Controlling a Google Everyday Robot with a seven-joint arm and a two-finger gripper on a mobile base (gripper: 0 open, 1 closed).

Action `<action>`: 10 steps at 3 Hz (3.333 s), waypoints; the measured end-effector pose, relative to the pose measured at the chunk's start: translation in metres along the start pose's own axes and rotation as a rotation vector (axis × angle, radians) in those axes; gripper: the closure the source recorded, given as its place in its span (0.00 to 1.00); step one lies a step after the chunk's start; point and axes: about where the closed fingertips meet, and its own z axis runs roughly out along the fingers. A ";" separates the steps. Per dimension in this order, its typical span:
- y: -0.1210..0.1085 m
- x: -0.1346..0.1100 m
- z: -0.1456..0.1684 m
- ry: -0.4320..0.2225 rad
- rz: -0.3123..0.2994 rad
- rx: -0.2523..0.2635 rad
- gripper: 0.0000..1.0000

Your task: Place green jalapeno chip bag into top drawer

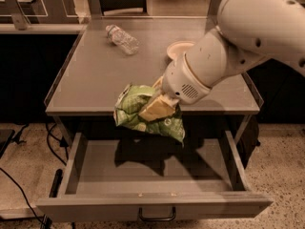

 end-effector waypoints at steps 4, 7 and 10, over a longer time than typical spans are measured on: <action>0.042 0.064 0.051 0.028 0.027 -0.065 1.00; 0.039 0.104 0.083 0.031 -0.010 0.038 1.00; 0.012 0.130 0.138 -0.047 -0.065 0.080 1.00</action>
Offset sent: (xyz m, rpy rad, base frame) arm -0.0241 0.0087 -0.0252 0.0414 0.0540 0.0385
